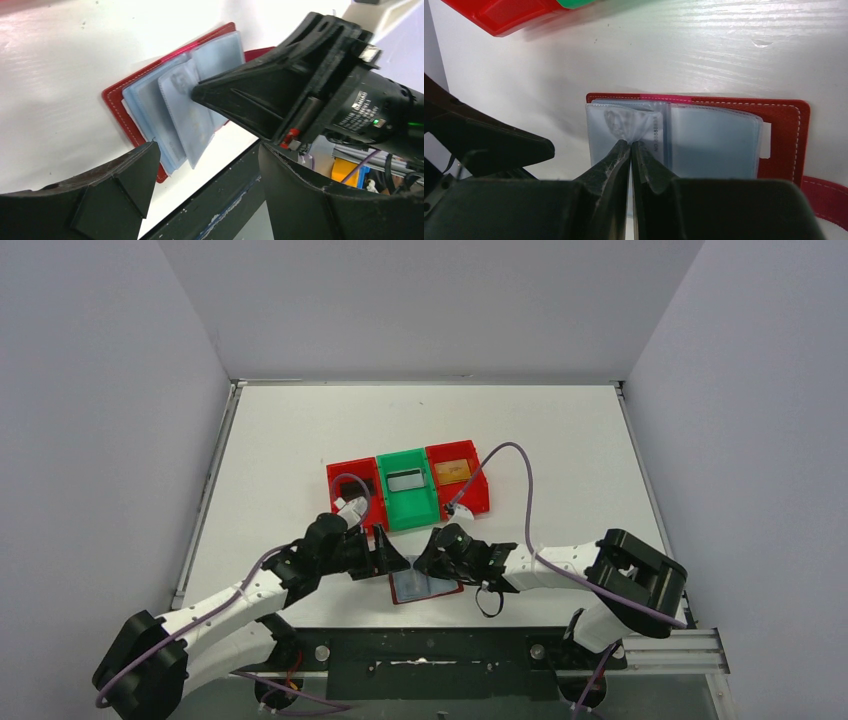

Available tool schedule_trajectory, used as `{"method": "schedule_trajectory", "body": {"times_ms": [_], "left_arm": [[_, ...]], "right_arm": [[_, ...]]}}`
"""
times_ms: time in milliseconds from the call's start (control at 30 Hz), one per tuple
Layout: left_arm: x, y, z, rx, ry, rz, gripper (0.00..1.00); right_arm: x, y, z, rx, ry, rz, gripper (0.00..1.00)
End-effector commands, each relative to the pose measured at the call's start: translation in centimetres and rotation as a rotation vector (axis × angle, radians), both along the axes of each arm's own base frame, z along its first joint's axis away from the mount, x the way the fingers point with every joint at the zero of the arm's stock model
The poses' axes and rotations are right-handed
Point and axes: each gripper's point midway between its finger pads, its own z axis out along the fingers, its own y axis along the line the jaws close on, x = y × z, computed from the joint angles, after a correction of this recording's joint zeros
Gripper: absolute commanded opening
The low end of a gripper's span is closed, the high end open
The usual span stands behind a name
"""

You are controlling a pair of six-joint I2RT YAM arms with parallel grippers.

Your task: Take the credit cards out of the card holder

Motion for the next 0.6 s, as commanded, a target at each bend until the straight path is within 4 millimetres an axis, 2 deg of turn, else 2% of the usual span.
{"method": "schedule_trajectory", "body": {"times_ms": [0,133,333,567], "left_arm": [[1.5,-1.2,1.0,-0.080,-0.049,0.051,0.71],[1.2,-1.6,-0.1,-0.077,-0.022,0.039,0.67],[0.9,-2.8,-0.5,-0.098,-0.010,0.000,0.51],[0.7,-2.9,-1.8,-0.074,0.016,-0.003,0.47]], "right_arm": [[0.9,0.8,2.5,0.106,-0.045,-0.025,0.08],[0.9,0.6,2.4,0.124,-0.038,-0.036,0.08],[0.9,0.3,2.2,0.137,-0.030,-0.042,0.09],[0.8,0.2,2.2,0.144,-0.031,-0.043,0.09]]}}
